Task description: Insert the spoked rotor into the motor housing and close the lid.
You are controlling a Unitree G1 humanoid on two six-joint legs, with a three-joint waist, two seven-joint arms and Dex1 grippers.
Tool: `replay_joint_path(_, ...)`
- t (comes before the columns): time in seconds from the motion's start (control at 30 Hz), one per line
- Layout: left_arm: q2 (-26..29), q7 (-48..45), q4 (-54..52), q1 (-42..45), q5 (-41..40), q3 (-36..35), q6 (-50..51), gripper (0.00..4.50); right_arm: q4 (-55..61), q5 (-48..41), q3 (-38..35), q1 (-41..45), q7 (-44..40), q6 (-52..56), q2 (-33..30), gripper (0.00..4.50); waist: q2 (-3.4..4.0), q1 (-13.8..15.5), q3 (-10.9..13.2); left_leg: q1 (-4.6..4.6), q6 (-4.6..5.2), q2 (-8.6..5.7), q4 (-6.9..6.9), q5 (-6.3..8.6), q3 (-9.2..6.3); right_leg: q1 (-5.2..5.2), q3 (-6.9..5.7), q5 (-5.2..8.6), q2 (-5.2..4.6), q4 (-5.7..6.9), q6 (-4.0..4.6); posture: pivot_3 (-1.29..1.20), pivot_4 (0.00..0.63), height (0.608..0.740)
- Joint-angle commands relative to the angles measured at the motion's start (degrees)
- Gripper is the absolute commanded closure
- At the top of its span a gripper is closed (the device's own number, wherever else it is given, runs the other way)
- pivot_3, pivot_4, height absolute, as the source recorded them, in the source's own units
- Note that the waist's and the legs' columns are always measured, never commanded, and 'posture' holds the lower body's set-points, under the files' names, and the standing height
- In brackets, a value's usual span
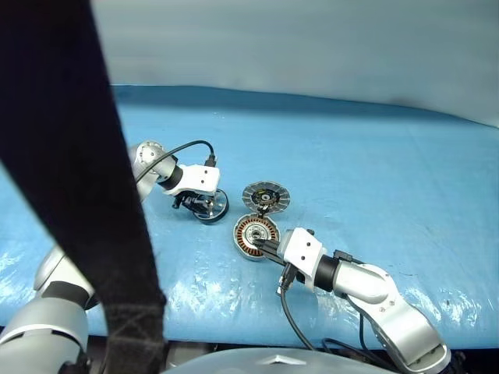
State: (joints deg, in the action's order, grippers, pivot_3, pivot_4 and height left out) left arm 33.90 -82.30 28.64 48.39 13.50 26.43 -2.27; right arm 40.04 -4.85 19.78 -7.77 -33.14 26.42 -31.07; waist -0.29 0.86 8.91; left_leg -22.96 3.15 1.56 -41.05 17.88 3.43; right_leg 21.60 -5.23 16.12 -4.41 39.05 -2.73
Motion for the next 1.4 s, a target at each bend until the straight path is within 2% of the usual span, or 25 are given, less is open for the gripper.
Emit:
replay_joint_path(0.03,-0.37,1.45,-0.78,-0.29,0.94,0.55,-0.91,2.23,1.53,-0.09,-0.24,-0.14,0.19,-0.77,0.23,4.50,0.00,0.03,0.00,0.00,0.00,0.00,0.00,0.00,0.00,0.00,0.00,0.00,0.00,0.00,0.00,0.00,0.150,0.740)
replay_joint_path(0.07,-0.49,1.68,-0.70,-0.38,0.83,0.49,-1.31,2.23,1.51,-0.08,-0.25,-0.16,0.21,-0.79,0.24,4.50,0.00,0.05,0.00,0.00,0.00,0.00,0.00,0.00,0.00,0.00,0.00,0.00,0.00,0.00,0.00,0.00,0.150,0.740)
replay_joint_path(0.17,-0.37,1.00,-0.86,-0.72,0.29,0.77,-2.83,2.82,1.48,-0.14,-0.34,-0.30,0.22,-0.88,0.23,4.50,0.05,0.11,-0.03,0.02,0.00,0.00,-0.01,0.00,0.00,-0.03,0.00,0.00,-0.01,0.01,0.00,0.00,0.150,0.740)
replay_joint_path(0.27,-0.80,2.56,-1.05,-1.35,0.80,0.71,-3.38,3.17,1.33,-0.15,-0.42,-0.40,0.16,-1.03,0.16,4.50,0.10,0.25,-0.06,0.04,0.00,-0.02,-0.02,0.00,-0.01,-0.06,-0.01,0.00,-0.02,0.00,0.00,0.00,0.150,0.740)
replay_joint_path(0.77,-1.08,2.60,-4.49,-4.61,-1.11,-0.68,-2.25,3.17,-0.17,-0.10,-1.73,-1.03,1.36,-2.27,0.95,4.50,0.20,0.56,-0.12,0.06,0.03,-0.04,-0.02,-0.01,-0.01,-0.09,0.00,-0.01,-0.04,0.00,-0.02,0.00,0.150,0.740)
replay_joint_path(0.97,-0.57,1.26,-7.10,-6.26,-3.43,-2.09,-1.65,3.17,-1.67,-2.38,-4.52,-2.91,3.08,-3.21,4.00,4.50,0.23,0.53,-0.14,0.06,0.03,-0.03,-0.02,-0.01,-0.01,-0.09,0.00,-0.01,-0.03,0.00,-0.03,0.00,0.150,0.740)
replay_joint_path(1.13,1.06,0.51,-11.83,-7.93,-6.38,-4.23,-0.29,3.17,-3.71,-4.29,-7.47,-4.96,2.58,-6.34,5.07,4.50,0.23,0.45,-0.14,0.05,0.03,-0.03,-0.01,0.00,0.00,-0.07,0.03,-0.02,-0.04,0.00,-0.03,0.00,0.150,0.740)
replay_joint_path(1.27,2.03,-1.03,-21.83,-10.98,-12.71,-6.79,5.81,3.17,-6.88,-5.57,-9.93,-8.45,0.06,-11.53,3.92,4.50,0.23,0.24,-0.12,0.03,0.03,-0.02,0.00,0.00,0.00,-0.05,0.05,-0.02,-0.03,-0.03,-0.03,0.00,0.150,0.740)
replay_joint_path(1.4,2.55,-0.19,-27.91,-12.48,-15.25,-7.31,9.21,3.17,-9.19,-6.49,-11.84,-10.66,-0.78,-15.75,4.20,4.50,0.22,0.08,-0.11,0.03,0.04,0.01,0.00,0.01,0.00,-0.05,0.20,-0.02,-0.02,-0.03,-0.03,0.00,0.150,0.740)
